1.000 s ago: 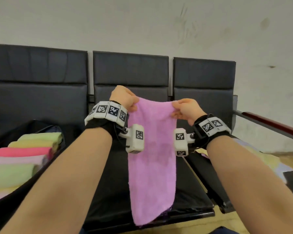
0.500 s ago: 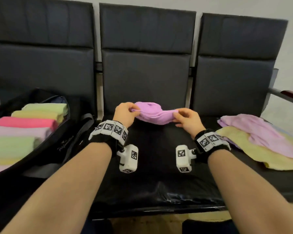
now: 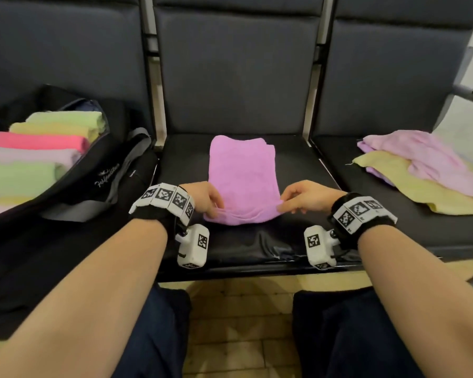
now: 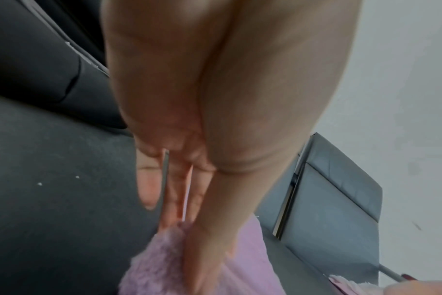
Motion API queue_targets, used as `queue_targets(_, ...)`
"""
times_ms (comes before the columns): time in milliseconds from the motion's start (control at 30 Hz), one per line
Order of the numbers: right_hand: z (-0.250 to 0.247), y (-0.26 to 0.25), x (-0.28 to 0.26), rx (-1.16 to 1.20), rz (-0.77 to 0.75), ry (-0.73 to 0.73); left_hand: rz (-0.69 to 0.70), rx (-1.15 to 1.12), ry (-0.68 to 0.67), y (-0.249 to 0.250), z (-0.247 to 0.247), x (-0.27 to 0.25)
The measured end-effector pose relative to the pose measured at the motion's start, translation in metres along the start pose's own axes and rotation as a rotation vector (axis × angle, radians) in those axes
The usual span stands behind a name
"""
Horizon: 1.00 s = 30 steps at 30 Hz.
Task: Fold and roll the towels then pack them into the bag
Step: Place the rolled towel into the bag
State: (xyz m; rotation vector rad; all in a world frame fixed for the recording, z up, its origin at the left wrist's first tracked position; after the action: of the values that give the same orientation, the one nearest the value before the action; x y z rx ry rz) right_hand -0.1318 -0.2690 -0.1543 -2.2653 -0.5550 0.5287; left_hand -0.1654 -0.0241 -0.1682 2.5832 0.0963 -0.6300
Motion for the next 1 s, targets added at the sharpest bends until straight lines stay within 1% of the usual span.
queue_targets(67, 0.006, 0.002, -0.003, -0.013, 0.010, -0.043, 0.003, 0.035, 0.007, 0.001, 0.005, -0.003)
queue_targets(200, 0.018, 0.010, -0.009, -0.015, 0.007, -0.061, -0.001, 0.116, 0.007, 0.002, 0.013, -0.007)
queue_targets(333, 0.015, 0.006, -0.014, -0.039, -0.032, -0.054, 0.006, 0.212, 0.030, 0.008, 0.015, -0.010)
queue_targets(433, 0.016, 0.003, -0.017, -0.121, -0.029, -0.093, 0.012, 0.258, 0.027, 0.010, 0.016, -0.010)
queue_targets(500, 0.015, 0.002, -0.018, -0.159, -0.021, -0.080, 0.011, 0.276, 0.029, 0.010, 0.016, -0.010)
queue_targets(567, 0.013, 0.000, -0.018, -0.133, -0.014, -0.041, 0.018, 0.290, 0.036, 0.011, 0.015, -0.011)
queue_targets(633, 0.012, 0.001, -0.017, -0.055, -0.002, -0.034, 0.015, 0.266, 0.041, 0.010, 0.014, -0.011)
queue_targets(700, 0.012, 0.005, -0.016, -0.004, 0.014, -0.038, 0.002, 0.191, 0.052, 0.009, 0.011, -0.009)
queue_targets(833, 0.013, 0.012, -0.011, 0.091, 0.069, 0.031, -0.061, -0.065, 0.048, 0.004, 0.013, -0.003)
queue_targets(900, 0.016, 0.014, -0.008, 0.066, 0.099, 0.049, -0.099, -0.134, 0.041, 0.002, 0.017, -0.001)
queue_targets(967, 0.020, 0.015, -0.006, -0.018, 0.121, 0.052, -0.118, -0.114, 0.047, 0.001, 0.020, 0.000)
queue_targets(1000, 0.022, 0.016, -0.004, -0.074, 0.129, 0.052, -0.112, -0.066, 0.067, 0.002, 0.021, 0.000)
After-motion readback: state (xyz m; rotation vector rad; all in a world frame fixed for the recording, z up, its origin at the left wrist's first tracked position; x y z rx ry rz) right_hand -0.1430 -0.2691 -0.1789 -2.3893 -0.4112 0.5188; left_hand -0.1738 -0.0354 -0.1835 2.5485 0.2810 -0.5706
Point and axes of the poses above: each hand's wrist, its own x-axis towards the middle knuckle, its own z-axis out of the palm, y = z × x, the point moved 4 cm from there along x, towards the middle knuckle, and after that the axes turned 9 degrees about -z, right-handed, at the moved point
